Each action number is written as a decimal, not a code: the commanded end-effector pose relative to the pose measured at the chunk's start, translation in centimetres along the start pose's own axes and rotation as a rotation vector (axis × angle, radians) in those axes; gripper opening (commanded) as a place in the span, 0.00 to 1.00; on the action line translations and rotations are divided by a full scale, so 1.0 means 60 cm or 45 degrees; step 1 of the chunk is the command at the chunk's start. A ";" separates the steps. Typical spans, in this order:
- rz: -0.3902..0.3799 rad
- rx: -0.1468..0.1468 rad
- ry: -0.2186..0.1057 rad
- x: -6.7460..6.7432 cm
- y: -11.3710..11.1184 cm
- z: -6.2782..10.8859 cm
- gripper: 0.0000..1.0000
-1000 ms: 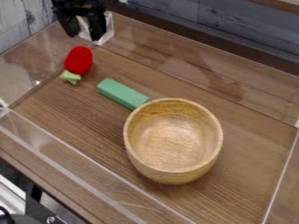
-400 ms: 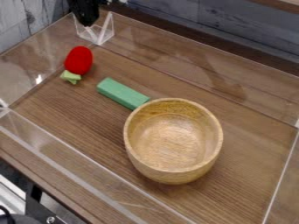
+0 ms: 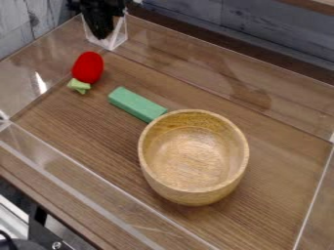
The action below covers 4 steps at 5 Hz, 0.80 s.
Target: Move the red object to the left side of the table
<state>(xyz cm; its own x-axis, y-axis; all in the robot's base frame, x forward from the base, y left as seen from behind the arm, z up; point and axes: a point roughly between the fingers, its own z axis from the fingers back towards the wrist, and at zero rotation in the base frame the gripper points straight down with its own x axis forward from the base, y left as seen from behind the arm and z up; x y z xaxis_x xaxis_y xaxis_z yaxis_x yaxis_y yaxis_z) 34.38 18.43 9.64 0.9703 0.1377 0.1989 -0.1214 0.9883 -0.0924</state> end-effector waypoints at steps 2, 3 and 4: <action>-0.051 0.027 -0.068 0.031 -0.008 0.002 0.00; -0.059 0.025 -0.059 0.037 -0.008 -0.015 0.00; -0.064 0.024 -0.046 0.041 -0.007 -0.032 0.00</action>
<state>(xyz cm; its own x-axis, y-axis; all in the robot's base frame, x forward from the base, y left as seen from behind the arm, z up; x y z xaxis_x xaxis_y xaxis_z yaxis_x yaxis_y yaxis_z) 36.33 18.01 6.00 0.9787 0.1061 0.1760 -0.0901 0.9912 -0.0968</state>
